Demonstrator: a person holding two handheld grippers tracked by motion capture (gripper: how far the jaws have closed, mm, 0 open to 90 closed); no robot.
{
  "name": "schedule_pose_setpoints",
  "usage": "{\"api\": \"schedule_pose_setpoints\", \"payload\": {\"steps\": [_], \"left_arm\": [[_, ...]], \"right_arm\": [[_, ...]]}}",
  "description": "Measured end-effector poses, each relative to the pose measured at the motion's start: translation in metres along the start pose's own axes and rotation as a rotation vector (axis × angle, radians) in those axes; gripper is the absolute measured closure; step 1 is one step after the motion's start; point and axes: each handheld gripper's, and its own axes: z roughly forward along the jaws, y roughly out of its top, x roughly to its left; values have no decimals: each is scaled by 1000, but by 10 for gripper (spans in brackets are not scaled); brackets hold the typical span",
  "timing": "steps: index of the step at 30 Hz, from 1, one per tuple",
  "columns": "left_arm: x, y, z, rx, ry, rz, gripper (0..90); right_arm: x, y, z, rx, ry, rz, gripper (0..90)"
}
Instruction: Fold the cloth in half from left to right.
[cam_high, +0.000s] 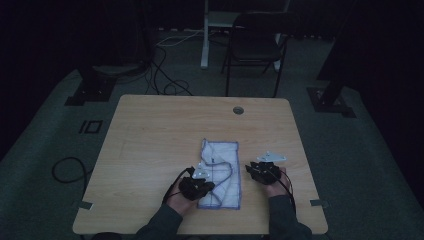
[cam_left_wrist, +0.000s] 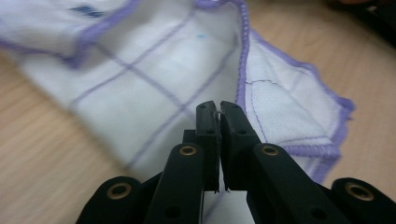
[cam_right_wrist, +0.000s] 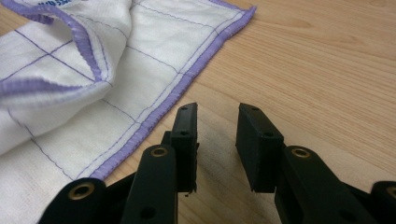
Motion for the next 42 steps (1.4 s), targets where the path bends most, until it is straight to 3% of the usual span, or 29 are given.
{"api": "schedule_pose_setpoints", "payload": {"steps": [5,10,13,20,26,32,36,41,42], "left_arm": [[-21,-2,8,2,-50,30,852],[-32,-5,10,6,-78,43,830],[-43,-8,13,13,-100,73,817],[-47,-8,14,14,-122,74,809],[-55,-9,15,1,-152,83,799],[-49,-8,7,-27,-122,73,799],[-31,-12,-5,-51,-47,50,800],[-15,-20,-12,-55,10,17,800],[-12,-21,-13,-55,17,10,800]], "right_arm": [[0,0,-1,-7,0,1,692],[2,2,-3,-20,-3,-6,683],[7,6,-5,-39,0,-23,670],[14,15,-9,-71,16,-50,662],[29,31,-9,-105,68,-93,654],[49,44,1,-115,119,-145,654],[62,52,7,-123,155,-178,654],[74,60,13,-111,165,-217,604],[81,62,19,-91,163,-253,574]]}}
